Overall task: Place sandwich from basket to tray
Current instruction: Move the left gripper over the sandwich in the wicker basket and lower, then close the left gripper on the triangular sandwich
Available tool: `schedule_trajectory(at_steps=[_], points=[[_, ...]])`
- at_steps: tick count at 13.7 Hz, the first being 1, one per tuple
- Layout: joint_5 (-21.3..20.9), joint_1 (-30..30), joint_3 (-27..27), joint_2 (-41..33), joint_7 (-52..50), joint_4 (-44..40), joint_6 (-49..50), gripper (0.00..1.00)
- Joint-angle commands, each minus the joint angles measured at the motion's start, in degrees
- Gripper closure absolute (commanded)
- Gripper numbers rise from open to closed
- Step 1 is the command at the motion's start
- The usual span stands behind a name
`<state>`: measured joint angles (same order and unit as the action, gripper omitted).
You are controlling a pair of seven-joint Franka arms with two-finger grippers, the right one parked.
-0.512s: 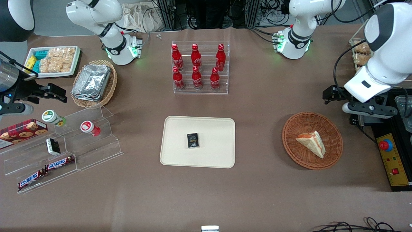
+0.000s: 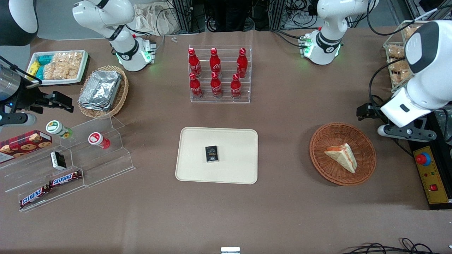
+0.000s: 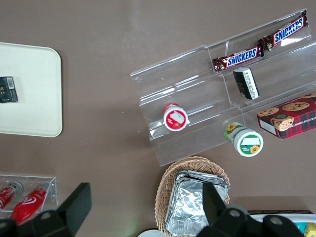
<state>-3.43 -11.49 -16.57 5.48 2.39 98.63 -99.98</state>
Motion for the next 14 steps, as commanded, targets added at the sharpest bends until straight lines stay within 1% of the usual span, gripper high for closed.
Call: schedule_trajectory(at_steps=[1,3,6,7,8,11,14], points=[[-1.3,-2.9,-0.7,0.1,-9.0,4.9,-5.6,0.0],[-1.3,-3.0,-0.7,0.2,-17.6,9.6,-12.0,0.0],[-1.9,-2.8,-0.7,3.9,-40.7,14.8,-25.2,0.0],[-2.0,-2.7,-0.7,5.3,-46.1,15.4,-27.5,0.0],[-2.1,-2.7,-0.7,6.6,-49.4,15.5,-28.2,0.0],[-2.4,-2.9,-0.6,10.5,-51.4,15.2,-30.2,0.0],[-2.5,-2.8,-0.6,13.1,-56.5,14.9,-33.2,0.0]])
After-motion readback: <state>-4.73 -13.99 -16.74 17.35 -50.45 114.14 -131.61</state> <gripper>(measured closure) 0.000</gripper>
